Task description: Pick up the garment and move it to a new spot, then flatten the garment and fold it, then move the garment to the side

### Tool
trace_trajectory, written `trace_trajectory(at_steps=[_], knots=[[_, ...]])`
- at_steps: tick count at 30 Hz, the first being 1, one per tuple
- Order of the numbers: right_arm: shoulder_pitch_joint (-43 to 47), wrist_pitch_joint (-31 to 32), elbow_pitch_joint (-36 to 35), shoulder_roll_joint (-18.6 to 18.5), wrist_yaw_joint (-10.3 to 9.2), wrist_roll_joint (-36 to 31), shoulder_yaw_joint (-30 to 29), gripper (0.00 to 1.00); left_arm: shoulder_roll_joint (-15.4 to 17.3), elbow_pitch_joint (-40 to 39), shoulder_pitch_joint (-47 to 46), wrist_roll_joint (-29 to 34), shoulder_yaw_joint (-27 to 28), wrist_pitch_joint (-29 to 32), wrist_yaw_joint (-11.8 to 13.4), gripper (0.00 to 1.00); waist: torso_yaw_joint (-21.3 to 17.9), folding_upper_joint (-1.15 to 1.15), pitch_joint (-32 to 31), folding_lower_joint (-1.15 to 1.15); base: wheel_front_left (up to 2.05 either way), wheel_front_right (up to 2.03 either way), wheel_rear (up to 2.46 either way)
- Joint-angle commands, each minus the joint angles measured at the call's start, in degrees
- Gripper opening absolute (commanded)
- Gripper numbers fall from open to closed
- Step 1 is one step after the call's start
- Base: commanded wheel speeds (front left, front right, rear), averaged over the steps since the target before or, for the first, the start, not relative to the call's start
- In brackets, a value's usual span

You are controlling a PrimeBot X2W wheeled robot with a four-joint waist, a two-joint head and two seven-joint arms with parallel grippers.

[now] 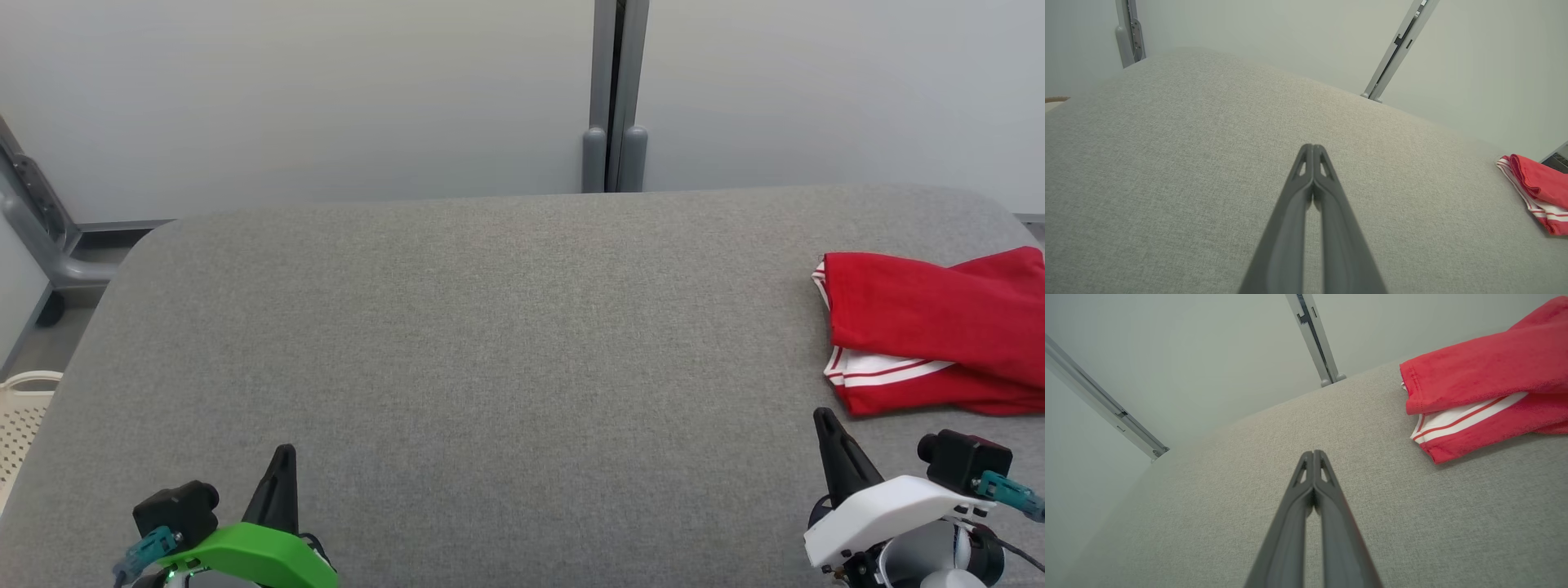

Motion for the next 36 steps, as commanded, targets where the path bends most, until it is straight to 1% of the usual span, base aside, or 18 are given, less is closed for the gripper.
trace_trajectory(at_steps=[1, 16, 36], knots=[[-1.6, 0.4, -0.7, -0.2, 0.00, 2.5, -0.7, 0.00, -0.2, -0.8, -1.3, -1.6, 1.5, 0.3, -0.9, 0.00, 0.0, 0.00, 0.1, 0.00, 0.00, 0.00, 0.00], [-2.5, 3.1, 0.3, -0.3, 0.00, 16.6, -4.0, 0.00, -4.3, -0.6, -1.8, -10.7, 6.5, 2.7, -4.8, 0.00, -0.4, 0.00, 1.0, 0.00, 0.00, 0.00, 0.00], [-3.4, 5.8, 1.3, -0.3, 0.00, 30.4, -7.3, 0.00, -8.3, -0.8, -2.1, -19.6, 11.5, 5.1, -8.6, 0.00, -0.9, 0.00, 2.0, 0.00, 0.00, 0.00, 0.00]])
